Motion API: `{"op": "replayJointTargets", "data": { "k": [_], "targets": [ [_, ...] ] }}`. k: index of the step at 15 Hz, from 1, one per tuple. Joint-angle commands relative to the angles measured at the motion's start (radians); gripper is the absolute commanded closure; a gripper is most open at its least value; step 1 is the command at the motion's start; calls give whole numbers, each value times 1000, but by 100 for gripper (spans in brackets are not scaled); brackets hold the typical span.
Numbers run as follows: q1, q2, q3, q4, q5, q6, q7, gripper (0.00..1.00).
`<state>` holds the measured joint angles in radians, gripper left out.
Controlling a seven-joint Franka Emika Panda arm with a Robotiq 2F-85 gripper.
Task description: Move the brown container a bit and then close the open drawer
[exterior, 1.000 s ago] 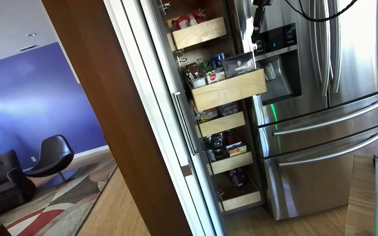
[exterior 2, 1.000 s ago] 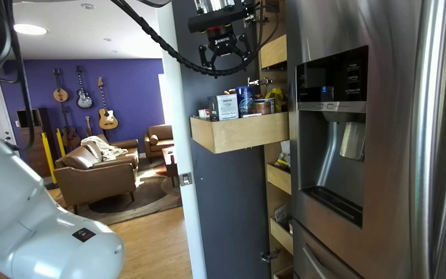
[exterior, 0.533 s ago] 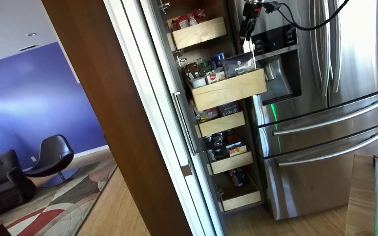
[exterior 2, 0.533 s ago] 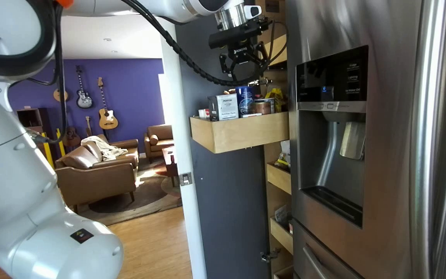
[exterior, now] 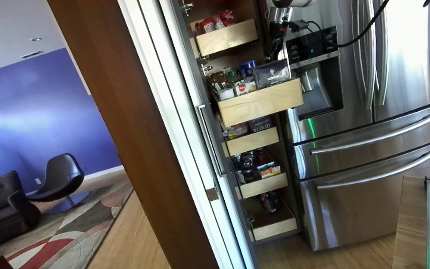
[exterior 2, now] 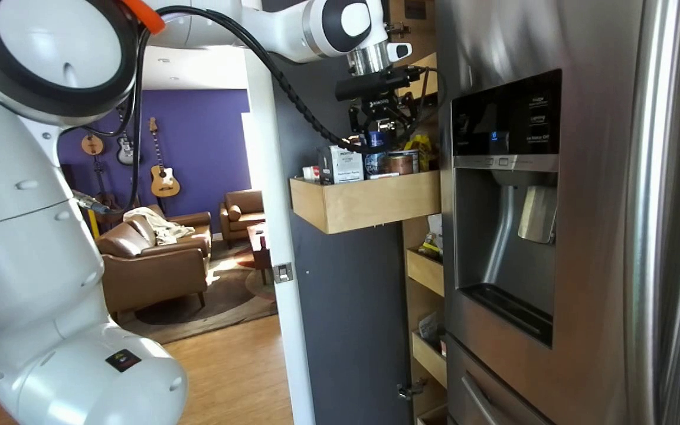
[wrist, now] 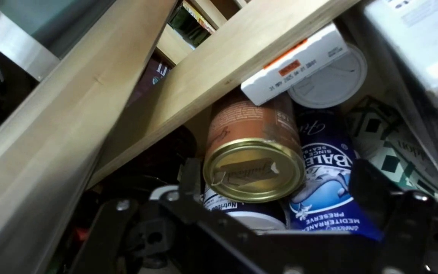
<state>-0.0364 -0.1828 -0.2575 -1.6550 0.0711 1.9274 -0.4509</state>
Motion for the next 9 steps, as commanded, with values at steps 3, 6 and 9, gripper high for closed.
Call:
{"op": "replayJointTargets", "data": {
  "k": [3, 6, 9],
  "targets": [
    [-33, 53, 18, 10, 35, 11, -16, 0],
    [-39, 70, 23, 6, 51, 34, -22, 0],
    [-44, 85, 30, 3, 57, 63, -23, 0]
  ]
}}
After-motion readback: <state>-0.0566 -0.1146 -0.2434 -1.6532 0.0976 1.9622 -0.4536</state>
